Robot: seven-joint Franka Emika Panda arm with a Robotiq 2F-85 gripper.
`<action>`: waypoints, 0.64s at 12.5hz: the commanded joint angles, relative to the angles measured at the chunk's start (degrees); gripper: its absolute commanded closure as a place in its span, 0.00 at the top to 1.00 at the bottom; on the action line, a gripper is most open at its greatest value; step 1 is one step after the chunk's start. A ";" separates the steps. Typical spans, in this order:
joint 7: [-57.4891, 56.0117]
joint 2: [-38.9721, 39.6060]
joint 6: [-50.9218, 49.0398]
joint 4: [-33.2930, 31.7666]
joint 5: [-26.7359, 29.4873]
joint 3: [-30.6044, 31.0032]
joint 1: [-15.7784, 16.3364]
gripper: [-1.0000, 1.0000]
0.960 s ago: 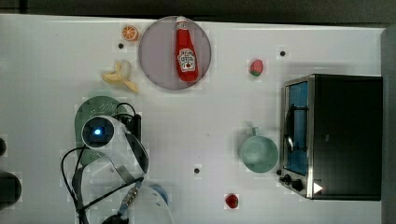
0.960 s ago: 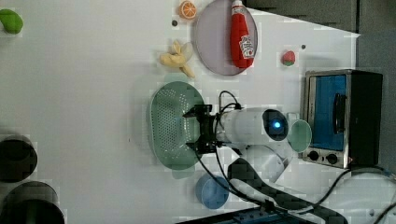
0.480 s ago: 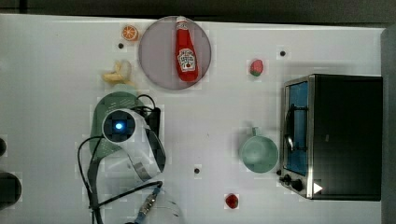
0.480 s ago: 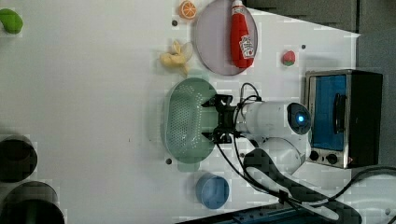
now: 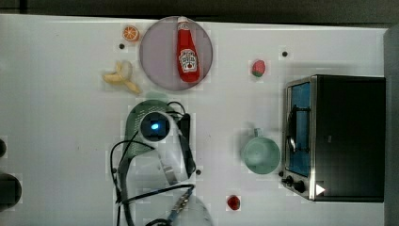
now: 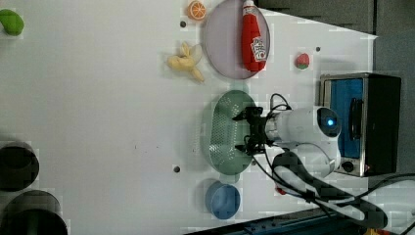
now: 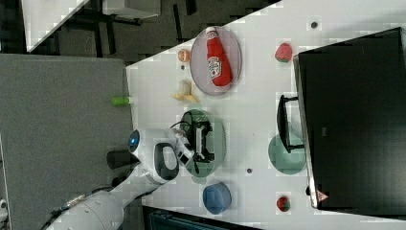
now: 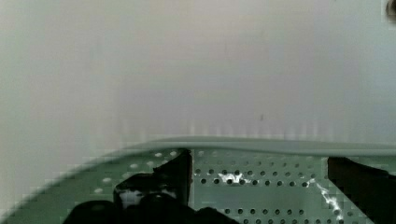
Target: Drag strainer left to right.
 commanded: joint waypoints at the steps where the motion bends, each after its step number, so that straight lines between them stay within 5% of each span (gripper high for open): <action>1: -8.64 -1.85 0.30 0.83 -1.43 -2.22 -2.82 1.00; 8: -16.83 -2.23 0.48 0.53 -1.43 -8.43 -5.58 1.00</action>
